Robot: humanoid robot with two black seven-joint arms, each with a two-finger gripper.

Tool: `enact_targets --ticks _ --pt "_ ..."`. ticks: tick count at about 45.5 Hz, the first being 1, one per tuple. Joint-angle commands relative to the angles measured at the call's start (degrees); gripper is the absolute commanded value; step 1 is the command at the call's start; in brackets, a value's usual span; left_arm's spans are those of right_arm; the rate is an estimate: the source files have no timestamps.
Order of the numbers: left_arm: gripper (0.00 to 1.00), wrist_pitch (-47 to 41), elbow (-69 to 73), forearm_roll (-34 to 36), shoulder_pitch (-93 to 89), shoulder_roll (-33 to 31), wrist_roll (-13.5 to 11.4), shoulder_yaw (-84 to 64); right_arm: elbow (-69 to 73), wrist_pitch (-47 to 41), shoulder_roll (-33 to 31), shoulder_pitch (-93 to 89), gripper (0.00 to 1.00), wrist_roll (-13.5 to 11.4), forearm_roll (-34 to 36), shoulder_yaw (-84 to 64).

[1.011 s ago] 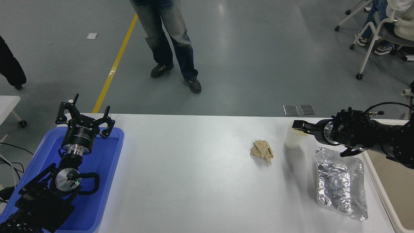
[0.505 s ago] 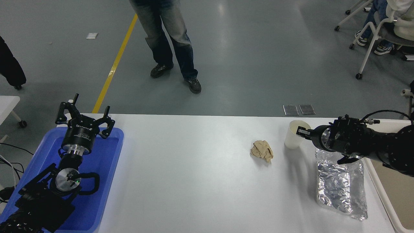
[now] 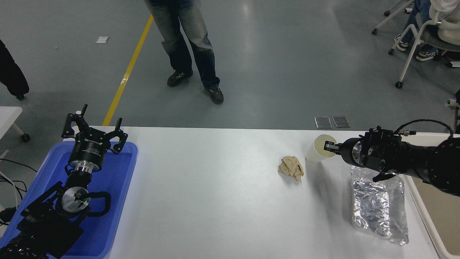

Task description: Pick up paper cup place in dustbin

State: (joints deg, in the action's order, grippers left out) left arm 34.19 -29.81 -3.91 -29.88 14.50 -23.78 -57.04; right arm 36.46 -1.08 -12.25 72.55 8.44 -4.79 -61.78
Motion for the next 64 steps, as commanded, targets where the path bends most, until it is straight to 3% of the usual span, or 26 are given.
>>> enact_targets --ticks 1,25,39,64 --pt "1.0 0.0 0.0 0.0 0.0 0.0 0.0 0.0 3.4 -3.2 -5.4 7.7 0.0 0.1 -1.6 -0.6" --pt "1.0 0.0 0.0 0.0 0.0 0.0 0.0 0.0 12.4 -23.4 -19.6 34.5 0.0 0.0 -10.3 -5.1" --pt "1.0 0.0 0.0 0.0 0.0 0.0 0.0 0.0 16.4 -27.1 -24.1 42.0 0.0 -0.3 -15.2 -5.2" --pt "1.0 0.0 0.0 0.0 0.0 0.0 0.0 0.0 15.3 -25.7 -24.0 39.9 0.0 -0.6 -15.5 -5.2"
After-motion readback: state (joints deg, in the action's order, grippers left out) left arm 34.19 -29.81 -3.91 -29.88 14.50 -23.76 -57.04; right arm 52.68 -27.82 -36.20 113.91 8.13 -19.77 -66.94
